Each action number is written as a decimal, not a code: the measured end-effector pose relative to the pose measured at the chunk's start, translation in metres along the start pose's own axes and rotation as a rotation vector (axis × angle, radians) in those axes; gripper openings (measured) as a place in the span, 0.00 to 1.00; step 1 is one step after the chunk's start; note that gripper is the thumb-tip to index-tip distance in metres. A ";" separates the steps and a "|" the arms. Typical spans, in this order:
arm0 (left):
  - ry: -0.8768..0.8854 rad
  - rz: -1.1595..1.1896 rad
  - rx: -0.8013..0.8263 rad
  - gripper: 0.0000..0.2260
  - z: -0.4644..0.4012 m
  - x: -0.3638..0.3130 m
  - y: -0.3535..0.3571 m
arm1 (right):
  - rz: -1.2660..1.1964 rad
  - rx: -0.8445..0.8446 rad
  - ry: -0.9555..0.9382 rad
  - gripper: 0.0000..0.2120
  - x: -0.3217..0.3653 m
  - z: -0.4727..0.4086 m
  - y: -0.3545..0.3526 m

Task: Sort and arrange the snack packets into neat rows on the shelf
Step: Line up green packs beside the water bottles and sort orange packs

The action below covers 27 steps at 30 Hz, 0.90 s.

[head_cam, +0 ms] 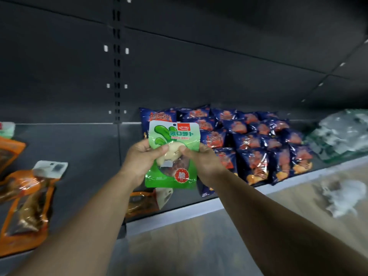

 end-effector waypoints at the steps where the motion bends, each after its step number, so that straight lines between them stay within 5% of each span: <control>1: 0.008 -0.009 0.022 0.06 -0.001 -0.001 0.009 | 0.004 -0.016 0.003 0.07 0.001 0.003 -0.008; 13: 0.015 -0.111 0.127 0.05 0.003 0.011 0.105 | -0.026 -0.068 0.081 0.13 0.008 0.025 -0.103; 20: -0.022 -0.128 0.240 0.07 0.005 0.049 0.207 | 0.060 -0.100 0.063 0.04 0.026 0.042 -0.218; 27: -0.054 -0.182 0.212 0.07 0.015 0.089 0.313 | 0.001 -0.135 0.065 0.08 0.015 0.046 -0.332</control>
Point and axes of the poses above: each hand's wrist, its own z-axis away from the middle knuckle, its own y-axis out of the palm, x = y × z, the point moved 5 cm from there along -z, towards the middle knuckle, and after that the axes turned 4 degrees about y, right-handed, at the moved point
